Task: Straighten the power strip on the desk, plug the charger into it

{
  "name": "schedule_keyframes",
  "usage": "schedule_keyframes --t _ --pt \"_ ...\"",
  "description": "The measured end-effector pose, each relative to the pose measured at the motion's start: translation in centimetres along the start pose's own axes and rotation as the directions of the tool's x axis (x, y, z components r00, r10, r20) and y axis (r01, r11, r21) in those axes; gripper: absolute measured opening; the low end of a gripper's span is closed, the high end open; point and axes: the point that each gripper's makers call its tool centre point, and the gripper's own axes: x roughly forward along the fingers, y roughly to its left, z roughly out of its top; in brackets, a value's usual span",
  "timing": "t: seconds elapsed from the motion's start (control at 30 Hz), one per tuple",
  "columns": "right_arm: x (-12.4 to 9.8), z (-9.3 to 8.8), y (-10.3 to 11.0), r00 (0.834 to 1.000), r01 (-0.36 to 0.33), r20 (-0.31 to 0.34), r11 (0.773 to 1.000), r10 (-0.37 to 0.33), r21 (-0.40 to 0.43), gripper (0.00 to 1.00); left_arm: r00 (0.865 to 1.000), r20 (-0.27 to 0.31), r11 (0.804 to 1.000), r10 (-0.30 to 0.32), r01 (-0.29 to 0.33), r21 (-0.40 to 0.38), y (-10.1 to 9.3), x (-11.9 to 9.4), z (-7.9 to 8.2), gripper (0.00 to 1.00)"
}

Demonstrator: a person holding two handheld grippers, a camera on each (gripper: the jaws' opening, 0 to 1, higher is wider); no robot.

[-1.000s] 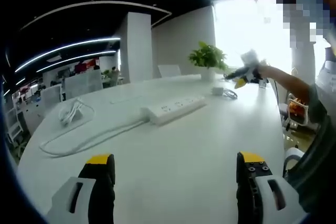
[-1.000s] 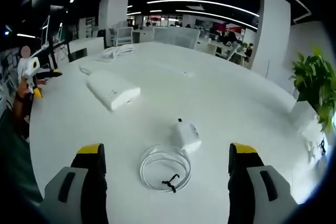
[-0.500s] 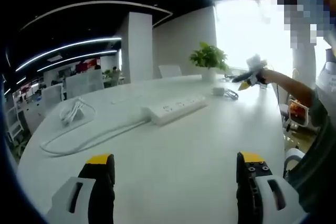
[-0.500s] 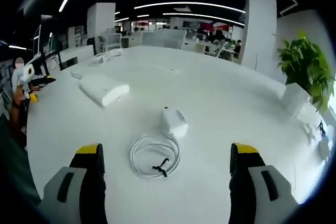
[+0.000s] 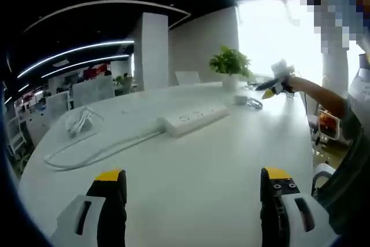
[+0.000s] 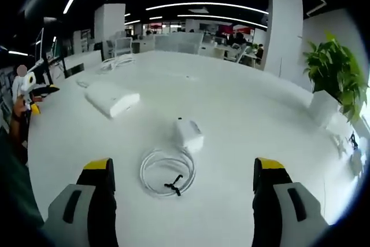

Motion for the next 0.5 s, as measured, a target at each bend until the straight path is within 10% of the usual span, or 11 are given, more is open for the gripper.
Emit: schedule_keyframes --t 0.5 --pt "2.3 0.5 -0.3 1.000 -0.018 -0.011 1.000 0.018 0.023 0.99 1.000 0.006 1.000 0.009 -0.009 -0.002 0.4 -0.3 0.1 0.99"
